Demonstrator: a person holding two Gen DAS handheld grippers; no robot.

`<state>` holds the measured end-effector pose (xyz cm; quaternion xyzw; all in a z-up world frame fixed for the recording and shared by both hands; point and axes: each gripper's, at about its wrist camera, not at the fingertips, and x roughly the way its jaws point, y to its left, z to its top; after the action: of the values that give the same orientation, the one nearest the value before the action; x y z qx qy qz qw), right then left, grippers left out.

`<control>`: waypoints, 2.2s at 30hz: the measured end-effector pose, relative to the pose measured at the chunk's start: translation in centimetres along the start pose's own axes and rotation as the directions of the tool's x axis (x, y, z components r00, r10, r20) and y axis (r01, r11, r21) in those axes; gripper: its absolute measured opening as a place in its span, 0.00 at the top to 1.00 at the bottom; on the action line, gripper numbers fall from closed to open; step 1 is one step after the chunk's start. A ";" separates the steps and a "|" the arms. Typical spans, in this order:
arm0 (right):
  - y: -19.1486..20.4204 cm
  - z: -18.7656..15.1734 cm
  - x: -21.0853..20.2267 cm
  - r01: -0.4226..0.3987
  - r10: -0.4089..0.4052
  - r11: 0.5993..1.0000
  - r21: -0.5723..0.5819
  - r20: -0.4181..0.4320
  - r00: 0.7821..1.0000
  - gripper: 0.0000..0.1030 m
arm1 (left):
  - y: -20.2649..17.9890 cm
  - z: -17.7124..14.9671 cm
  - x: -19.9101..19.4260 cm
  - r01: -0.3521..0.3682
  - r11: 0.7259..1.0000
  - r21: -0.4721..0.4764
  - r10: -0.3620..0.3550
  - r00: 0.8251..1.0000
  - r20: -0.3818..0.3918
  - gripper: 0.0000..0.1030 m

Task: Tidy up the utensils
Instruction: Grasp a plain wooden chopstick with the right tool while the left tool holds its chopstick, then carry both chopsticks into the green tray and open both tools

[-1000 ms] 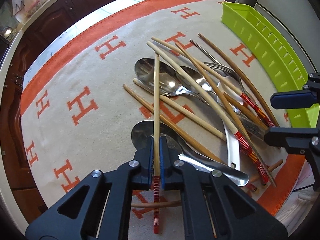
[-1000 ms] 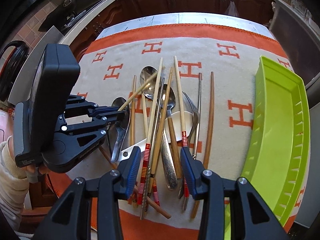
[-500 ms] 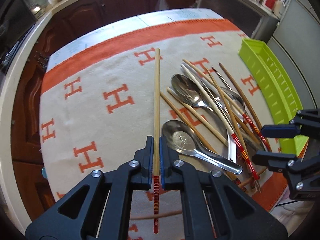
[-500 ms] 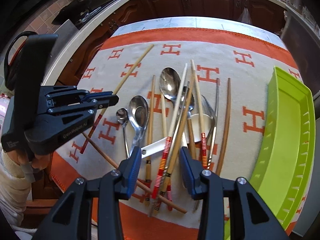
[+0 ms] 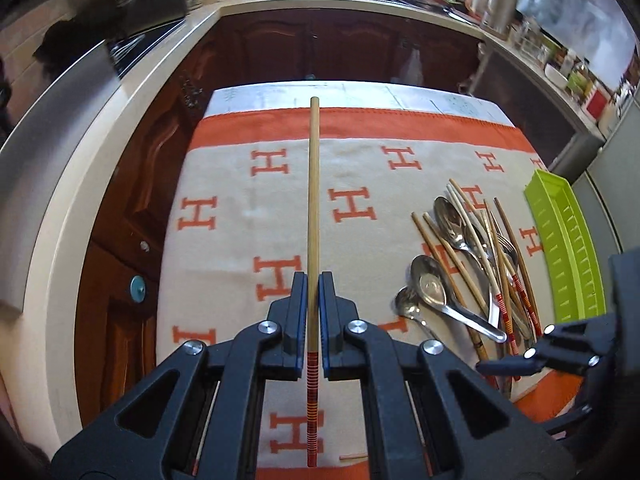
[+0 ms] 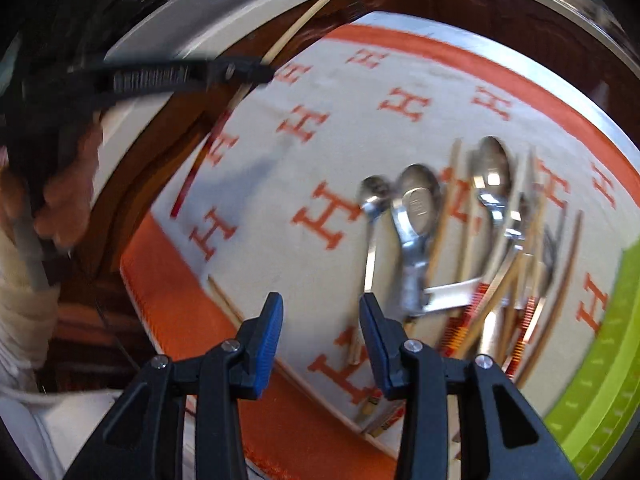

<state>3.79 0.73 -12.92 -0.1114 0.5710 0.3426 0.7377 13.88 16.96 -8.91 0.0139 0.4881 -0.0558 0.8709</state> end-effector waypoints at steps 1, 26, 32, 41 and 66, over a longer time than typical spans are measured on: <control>0.8 -0.2 0.6 -0.003 0.002 0.999 -0.045 -0.023 1.000 0.62 | 0.4 -0.5 -0.4 0.003 1.000 -0.016 -0.003 1.000 0.002 0.97; 5.2 -3.0 3.9 0.166 -0.179 0.955 -0.246 -0.034 0.983 0.94 | 1.8 -10.0 -4.7 0.051 0.987 -0.151 -0.054 0.998 -0.016 0.97; 4.4 -3.6 2.3 0.176 -0.182 0.966 -0.187 -0.010 0.983 0.94 | 1.2 -10.1 -5.3 0.059 0.989 -0.139 -0.061 0.998 -0.013 0.97; 3.4 -4.3 -0.5 0.192 -0.188 0.976 -0.102 0.049 0.981 0.94 | -1.0 -10.2 -6.5 0.090 0.991 -0.097 -0.092 0.996 -0.011 0.97; -21.1 -14.5 -17.0 0.034 -0.276 0.714 0.699 0.237 0.931 0.94 | -28.5 0.3 -1.8 0.414 0.905 0.102 -0.392 0.901 -0.185 0.97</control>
<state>4.07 -29.38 -6.81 0.1779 0.5154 0.0574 0.8363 10.06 -11.26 -6.40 -0.0227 0.5435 -0.2674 0.7953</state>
